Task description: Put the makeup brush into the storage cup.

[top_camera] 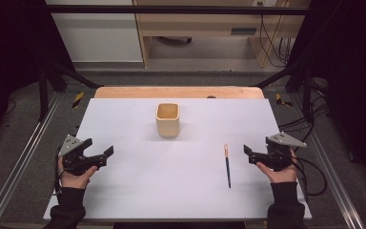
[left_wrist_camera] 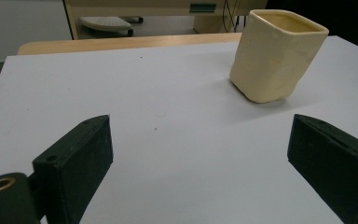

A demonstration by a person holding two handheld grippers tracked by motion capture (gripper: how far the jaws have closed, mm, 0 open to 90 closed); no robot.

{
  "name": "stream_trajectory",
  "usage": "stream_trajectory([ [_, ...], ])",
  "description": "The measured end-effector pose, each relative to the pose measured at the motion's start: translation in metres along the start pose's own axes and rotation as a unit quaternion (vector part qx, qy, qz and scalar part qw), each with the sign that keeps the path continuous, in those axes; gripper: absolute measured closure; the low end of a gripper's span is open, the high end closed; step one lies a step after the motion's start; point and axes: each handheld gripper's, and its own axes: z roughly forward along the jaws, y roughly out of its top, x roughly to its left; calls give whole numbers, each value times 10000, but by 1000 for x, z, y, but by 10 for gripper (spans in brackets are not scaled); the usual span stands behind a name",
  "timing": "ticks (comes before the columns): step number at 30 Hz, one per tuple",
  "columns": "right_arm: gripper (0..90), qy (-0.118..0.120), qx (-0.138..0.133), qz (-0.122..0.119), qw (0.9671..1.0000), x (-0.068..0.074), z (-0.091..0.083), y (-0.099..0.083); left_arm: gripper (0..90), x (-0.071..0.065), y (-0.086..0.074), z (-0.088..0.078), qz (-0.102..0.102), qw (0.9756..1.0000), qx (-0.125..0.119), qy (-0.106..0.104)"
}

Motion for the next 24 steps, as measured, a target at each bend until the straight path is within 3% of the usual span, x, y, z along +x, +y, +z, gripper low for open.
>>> stream_trajectory([
  [6,105,-4,139,-85,9999,5,1,0,63,-1,-3,-1,-11,10000,14,-17],
  [14,127,133,450,-358,9983,25,7,8,64,-3,-5,0,24,10000,74,-16],
  [17,134,175,556,-328,9978,29,9,9,64,-4,-6,2,16,9999,109,-8],
  [21,161,306,836,-335,9955,37,19,9,64,-4,-7,2,14,9999,120,-3],
  [24,179,373,1147,-407,9919,43,29,7,65,-5,-7,3,30,9999,132,1],
])
